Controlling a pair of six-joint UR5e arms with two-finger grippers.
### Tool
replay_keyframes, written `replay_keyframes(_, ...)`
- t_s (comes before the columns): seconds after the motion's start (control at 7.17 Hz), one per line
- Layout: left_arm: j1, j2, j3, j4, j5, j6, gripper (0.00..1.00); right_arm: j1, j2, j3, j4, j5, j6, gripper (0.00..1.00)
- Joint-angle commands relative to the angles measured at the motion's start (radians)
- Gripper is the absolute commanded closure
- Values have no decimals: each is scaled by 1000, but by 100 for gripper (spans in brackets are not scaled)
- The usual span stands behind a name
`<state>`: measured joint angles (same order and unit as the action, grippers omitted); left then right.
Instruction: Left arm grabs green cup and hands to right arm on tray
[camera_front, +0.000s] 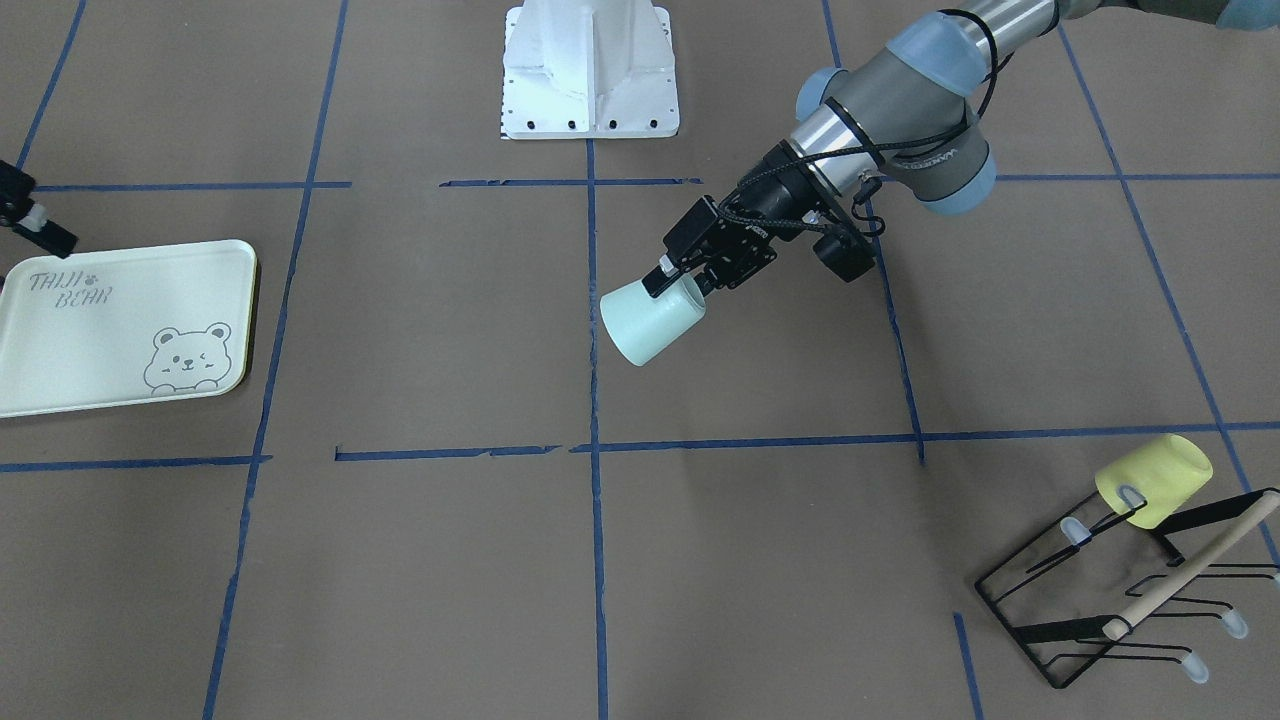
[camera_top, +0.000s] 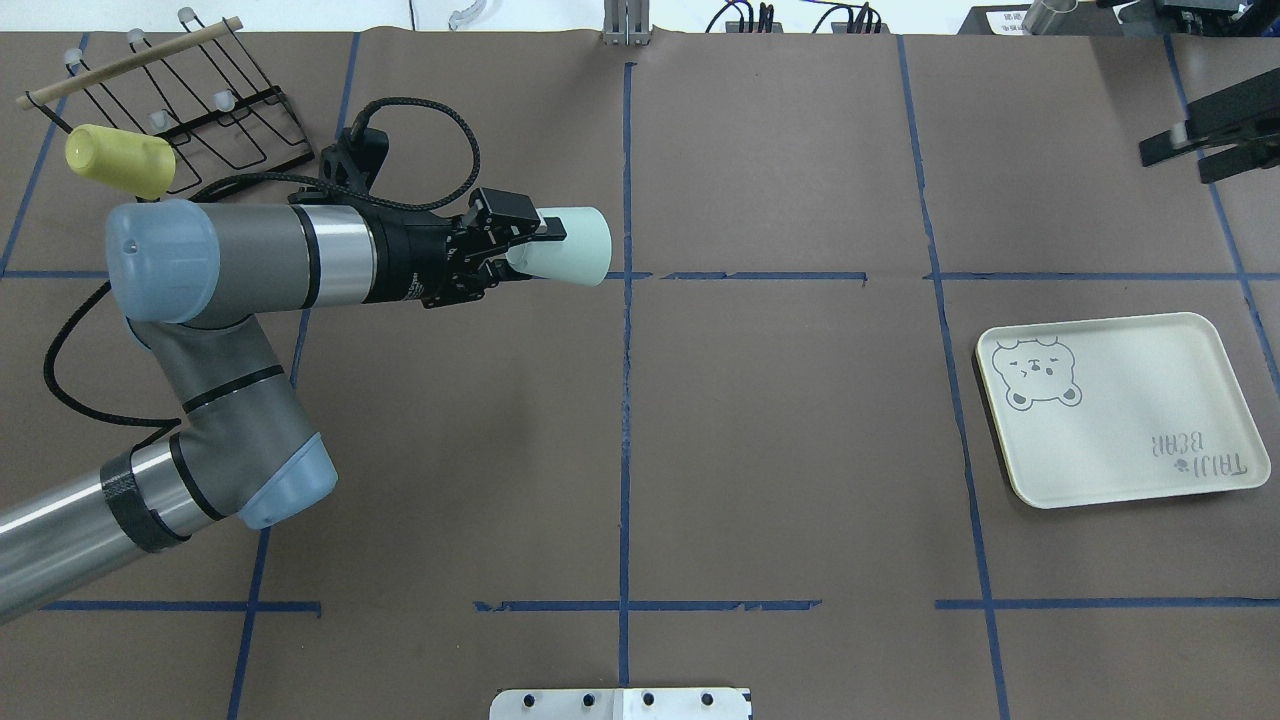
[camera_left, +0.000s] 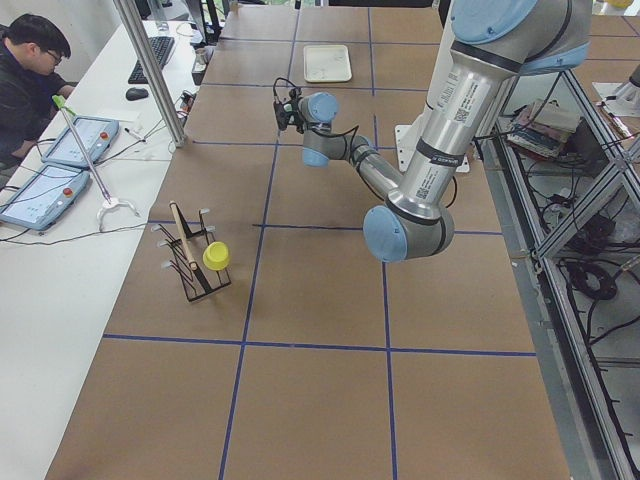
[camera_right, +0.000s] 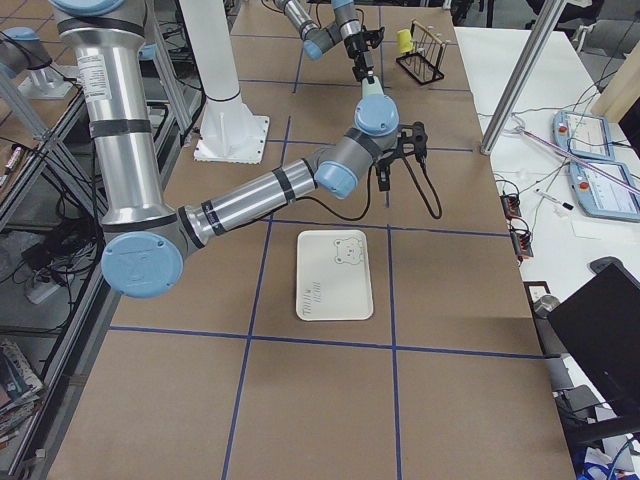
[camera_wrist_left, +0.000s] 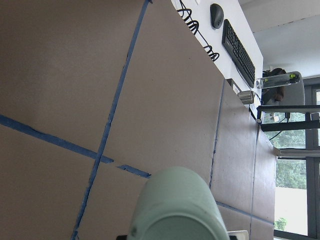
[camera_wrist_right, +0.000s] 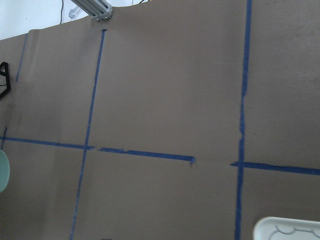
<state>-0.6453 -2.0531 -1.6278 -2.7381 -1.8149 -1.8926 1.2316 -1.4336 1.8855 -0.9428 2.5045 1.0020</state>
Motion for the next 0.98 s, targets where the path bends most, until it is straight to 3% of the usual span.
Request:
replay_keyframes(0.0,10,1,-1,-143,8,-125,51,-250,2,-15,409,-212,422,0)
replay_keyframes(0.28,73,2,17,-349,83,-171,48,-316,53,-19,553,-214,533,0)
replay_keyframes(0.56,124,2,13,-461,114,-174,48,-381,128,-25,695,-237,706,0)
replay_keyframes(0.84,138,5,3,-520,112,-177,48,-512,128,-26,880,-393,831,0)
